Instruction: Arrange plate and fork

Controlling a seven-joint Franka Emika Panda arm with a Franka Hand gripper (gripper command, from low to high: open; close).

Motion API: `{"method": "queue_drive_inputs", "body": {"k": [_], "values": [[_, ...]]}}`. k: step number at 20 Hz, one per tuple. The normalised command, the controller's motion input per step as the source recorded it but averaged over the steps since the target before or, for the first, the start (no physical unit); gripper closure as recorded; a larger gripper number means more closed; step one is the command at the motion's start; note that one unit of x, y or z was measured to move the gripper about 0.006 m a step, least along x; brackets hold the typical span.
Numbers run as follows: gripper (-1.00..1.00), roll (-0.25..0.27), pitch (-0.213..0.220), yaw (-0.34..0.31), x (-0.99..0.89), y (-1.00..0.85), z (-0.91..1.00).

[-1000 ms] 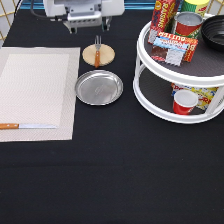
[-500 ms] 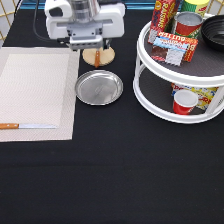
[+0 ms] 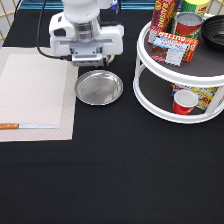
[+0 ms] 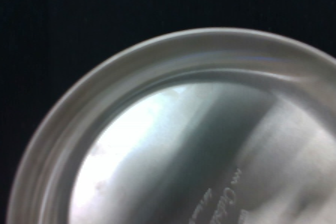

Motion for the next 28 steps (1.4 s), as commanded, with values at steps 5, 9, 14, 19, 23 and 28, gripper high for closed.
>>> {"method": "queue_drive_inputs", "body": {"k": [5, 9, 14, 19, 23, 28], "values": [[-1.0, 0.021, -0.005, 0.0, 0.36, 0.17, -0.23], [-1.0, 0.053, -0.002, 0.0, 0.28, 0.06, -0.28], [-1.0, 0.089, 0.0, 0.002, 0.3, 0.01, -0.25], [-1.0, 0.158, 0.0, 0.024, 0.22, -0.15, -0.21], [-1.0, 0.163, 0.009, 0.012, 0.32, -0.28, -0.05], [-1.0, 0.134, 0.044, 0.0, 0.39, -0.46, 0.0]]}}
